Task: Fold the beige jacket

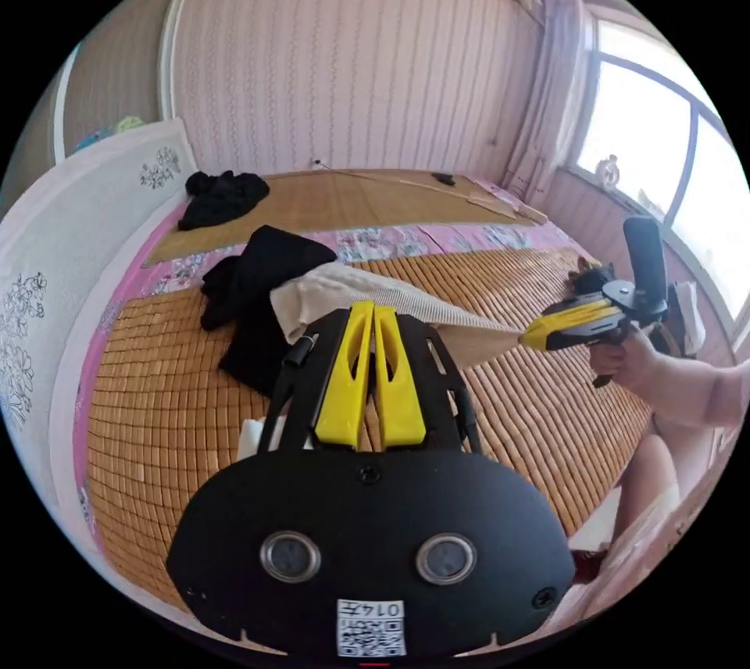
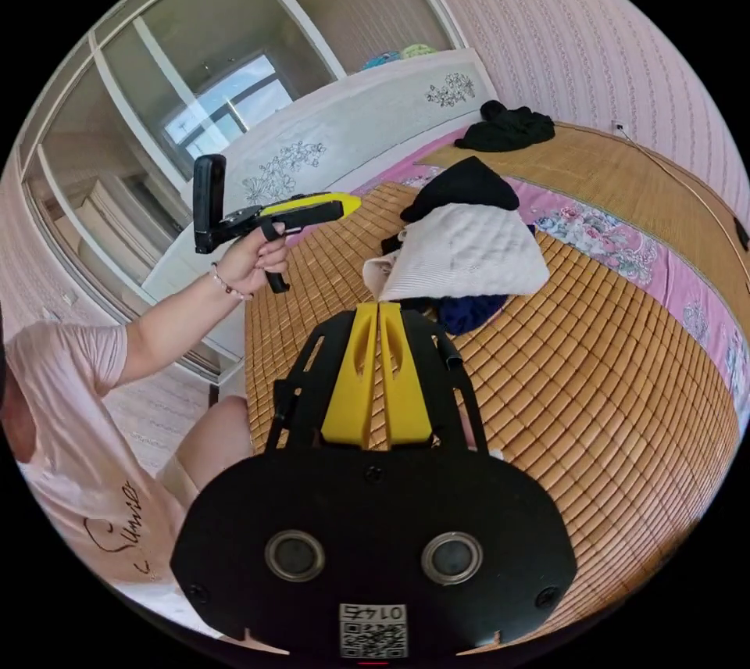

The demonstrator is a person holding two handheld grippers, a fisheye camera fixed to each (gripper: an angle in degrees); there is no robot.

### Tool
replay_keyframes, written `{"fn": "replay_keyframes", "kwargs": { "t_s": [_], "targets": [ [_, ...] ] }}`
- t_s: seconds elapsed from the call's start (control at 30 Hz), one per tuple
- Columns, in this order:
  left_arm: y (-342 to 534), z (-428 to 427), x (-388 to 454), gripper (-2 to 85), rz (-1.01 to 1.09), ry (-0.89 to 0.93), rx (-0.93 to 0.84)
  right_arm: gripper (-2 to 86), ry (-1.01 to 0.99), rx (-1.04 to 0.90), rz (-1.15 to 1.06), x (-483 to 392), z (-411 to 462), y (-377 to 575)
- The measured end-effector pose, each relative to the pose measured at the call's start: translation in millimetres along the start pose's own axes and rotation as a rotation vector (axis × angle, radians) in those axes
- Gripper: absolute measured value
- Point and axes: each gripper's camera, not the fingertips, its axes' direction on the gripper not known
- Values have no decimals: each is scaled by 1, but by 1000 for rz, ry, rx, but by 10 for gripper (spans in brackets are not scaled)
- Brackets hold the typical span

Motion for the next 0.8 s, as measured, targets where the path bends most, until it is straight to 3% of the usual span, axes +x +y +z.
{"fn": "replay_keyframes", "kwargs": {
  "t_s": [0.13, 0.23, 0.37, 0.47, 0.67, 0.8],
  "targets": [
    [102, -11, 56, -5, -215, 196, -133, -5, -104, 8, 145, -40, -15, 98],
    [161, -22, 95, 20, -375, 302, -148, -4, -50, -54, 224, -79, -16, 165],
    [202, -29, 142, 78, -358, 327, -237, 0, -46, -258, 362, -98, 5, 232],
    [206, -37, 141, 87, -302, 209, -249, 8, 20, -350, 377, -100, 13, 238],
    [160, -22, 132, 90, -93, -9, -238, 116, 270, -220, 310, -82, 32, 147],
    [116, 1, 124, 84, -7, -188, -220, 139, 219, -168, 295, -53, 79, 66]
  ]
}}
